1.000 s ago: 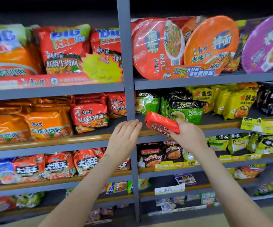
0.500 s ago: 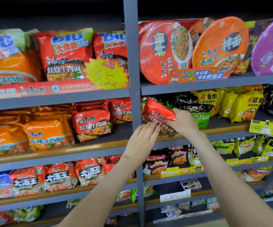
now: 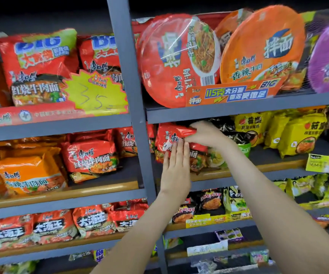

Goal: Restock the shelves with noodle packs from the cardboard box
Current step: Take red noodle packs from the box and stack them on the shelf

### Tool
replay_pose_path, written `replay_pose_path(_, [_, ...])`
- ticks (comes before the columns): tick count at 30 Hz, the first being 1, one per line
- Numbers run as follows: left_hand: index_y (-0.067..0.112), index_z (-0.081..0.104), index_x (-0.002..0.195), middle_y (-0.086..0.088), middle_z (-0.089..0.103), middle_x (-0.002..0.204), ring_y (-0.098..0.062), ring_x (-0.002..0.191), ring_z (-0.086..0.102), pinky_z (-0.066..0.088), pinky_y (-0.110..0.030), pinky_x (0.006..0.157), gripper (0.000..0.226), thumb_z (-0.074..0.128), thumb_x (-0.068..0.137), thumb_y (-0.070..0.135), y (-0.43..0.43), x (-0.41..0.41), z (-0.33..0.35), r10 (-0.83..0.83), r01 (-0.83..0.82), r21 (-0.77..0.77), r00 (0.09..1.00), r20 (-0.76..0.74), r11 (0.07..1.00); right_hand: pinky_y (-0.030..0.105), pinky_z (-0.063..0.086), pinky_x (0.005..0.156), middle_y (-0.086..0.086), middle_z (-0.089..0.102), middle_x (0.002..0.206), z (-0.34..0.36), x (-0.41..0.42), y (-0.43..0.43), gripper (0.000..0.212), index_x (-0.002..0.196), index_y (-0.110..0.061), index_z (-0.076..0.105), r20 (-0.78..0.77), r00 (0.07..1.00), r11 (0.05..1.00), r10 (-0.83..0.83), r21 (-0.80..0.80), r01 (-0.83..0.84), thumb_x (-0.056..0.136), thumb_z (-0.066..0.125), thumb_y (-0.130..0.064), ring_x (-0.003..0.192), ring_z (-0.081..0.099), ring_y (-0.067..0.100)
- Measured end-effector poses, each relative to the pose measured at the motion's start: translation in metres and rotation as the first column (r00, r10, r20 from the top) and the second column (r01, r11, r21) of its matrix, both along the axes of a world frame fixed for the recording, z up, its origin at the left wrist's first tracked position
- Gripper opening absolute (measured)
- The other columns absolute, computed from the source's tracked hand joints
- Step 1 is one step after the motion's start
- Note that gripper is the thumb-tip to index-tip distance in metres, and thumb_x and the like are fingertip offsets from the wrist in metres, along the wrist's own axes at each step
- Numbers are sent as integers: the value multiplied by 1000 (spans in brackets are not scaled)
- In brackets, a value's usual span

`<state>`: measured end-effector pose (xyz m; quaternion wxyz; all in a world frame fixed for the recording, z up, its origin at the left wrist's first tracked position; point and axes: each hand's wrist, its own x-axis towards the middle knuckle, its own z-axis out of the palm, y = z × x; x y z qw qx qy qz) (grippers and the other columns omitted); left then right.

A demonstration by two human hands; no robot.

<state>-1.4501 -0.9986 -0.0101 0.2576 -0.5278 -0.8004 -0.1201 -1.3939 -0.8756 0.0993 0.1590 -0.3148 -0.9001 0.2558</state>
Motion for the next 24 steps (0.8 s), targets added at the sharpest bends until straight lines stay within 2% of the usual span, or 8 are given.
replay_pose_path(4, [-2,3,148,-22,23,153,-36,140,29,29,-45,111,82,42,76,3,26,4,1,121,-133,35,966,229,991,25,38,84,3,53,135,6,-24,17,59,135,-17,50,49,992,988,116,-107,-110,83,70,-38,118,52,22])
replay_pose_path(8, [-3,-19,145,-20,-12,157,-32,146,-9,3,-41,118,79,35,87,0,45,0,12,227,-244,-29,846,483,969,24,34,96,6,41,147,5,-47,28,61,142,-12,40,55,962,950,266,-184,-252,89,66,-28,130,43,23])
replay_pose_path(10, [-3,-18,146,-19,-18,156,-31,145,-15,1,-43,117,76,35,92,4,51,-8,13,288,-315,-40,801,525,948,25,32,100,6,41,147,-1,-60,32,65,142,-11,39,61,948,937,314,-180,-299,87,69,-27,132,41,22])
replay_pose_path(13, [2,-17,148,-14,-22,156,-29,145,-18,6,-49,118,69,30,102,23,52,-19,7,353,-349,-115,763,541,930,24,35,93,4,49,139,-17,-76,34,59,136,-13,47,61,940,942,336,-35,-335,84,70,-27,126,47,21])
replay_pose_path(15, [9,-22,148,-8,-29,155,-28,144,-21,4,-52,117,73,29,103,35,51,-25,5,395,-334,-212,746,536,918,33,31,103,3,46,141,-30,-79,30,60,139,-18,42,70,958,926,277,248,-286,86,67,-30,131,41,23])
replay_pose_path(18, [22,-30,145,-1,-38,150,-26,142,-26,2,-55,115,74,28,103,39,51,-33,4,432,-297,-321,720,543,899,45,7,115,7,30,152,-44,-65,19,63,147,-17,25,-41,987,730,153,678,-85,92,56,-19,143,18,27])
replay_pose_path(21, [25,-32,143,1,-41,148,-26,142,-27,1,-55,116,74,30,103,29,54,-41,2,439,-280,-349,699,564,894,43,13,112,11,14,156,-67,-47,16,68,149,-14,20,5,982,683,190,718,-136,89,51,-4,139,15,31])
replay_pose_path(24, [27,-35,141,2,-43,147,-26,142,-27,0,-54,117,78,32,102,20,60,-49,2,477,-295,-394,701,531,871,42,16,113,4,-10,159,-85,-42,25,95,152,-23,-3,139,982,746,130,639,-189,84,60,-1,141,9,31])
